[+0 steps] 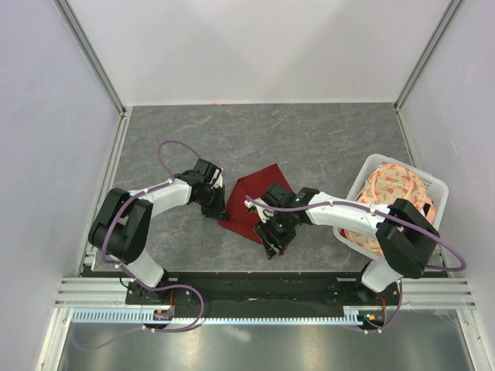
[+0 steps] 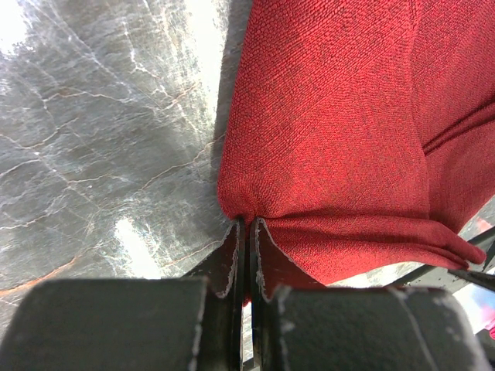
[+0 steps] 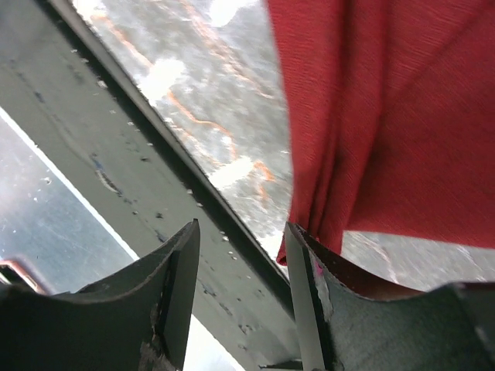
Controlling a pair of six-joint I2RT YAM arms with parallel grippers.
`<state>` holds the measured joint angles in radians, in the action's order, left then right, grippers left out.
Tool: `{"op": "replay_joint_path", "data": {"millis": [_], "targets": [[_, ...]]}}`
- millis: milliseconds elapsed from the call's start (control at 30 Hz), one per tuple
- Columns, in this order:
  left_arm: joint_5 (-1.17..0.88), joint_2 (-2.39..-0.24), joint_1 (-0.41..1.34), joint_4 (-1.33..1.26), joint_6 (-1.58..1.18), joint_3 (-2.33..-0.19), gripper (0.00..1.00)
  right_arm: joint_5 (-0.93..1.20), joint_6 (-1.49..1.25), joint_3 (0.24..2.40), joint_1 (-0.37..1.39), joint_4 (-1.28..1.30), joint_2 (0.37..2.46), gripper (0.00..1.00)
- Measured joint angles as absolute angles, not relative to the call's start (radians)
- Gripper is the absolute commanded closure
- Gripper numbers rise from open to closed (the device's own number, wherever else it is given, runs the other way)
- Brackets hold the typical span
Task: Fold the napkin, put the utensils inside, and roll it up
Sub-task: Roll the napkin with the utensil
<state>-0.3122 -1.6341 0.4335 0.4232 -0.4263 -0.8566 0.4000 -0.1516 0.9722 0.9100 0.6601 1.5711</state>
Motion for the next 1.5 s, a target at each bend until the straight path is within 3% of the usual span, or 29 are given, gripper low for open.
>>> {"op": "replay_joint_path", "data": {"millis": [767, 1033, 1233, 1500], "targets": [[-0.315, -1.640, 0.434, 0.429, -0.424, -0.862, 0.98, 0.400, -0.126, 0.951, 0.788, 0.661, 1.628, 0.44], [-0.316, -1.644, 0.434, 0.437, -0.424, -0.868, 0.98, 0.182, -0.126, 1.125, 0.894, 0.739, 1.573, 0.42], [-0.324, -1.655, 0.433, 0.447, -0.424, -0.877, 0.98, -0.029, -0.106, 1.127, 1.055, 0.575, 1.555, 0.43], [-0.328, -1.664, 0.432, 0.457, -0.424, -0.887, 0.98, -0.112, -0.044, 1.057, 1.090, 0.359, 1.585, 0.44]]}}
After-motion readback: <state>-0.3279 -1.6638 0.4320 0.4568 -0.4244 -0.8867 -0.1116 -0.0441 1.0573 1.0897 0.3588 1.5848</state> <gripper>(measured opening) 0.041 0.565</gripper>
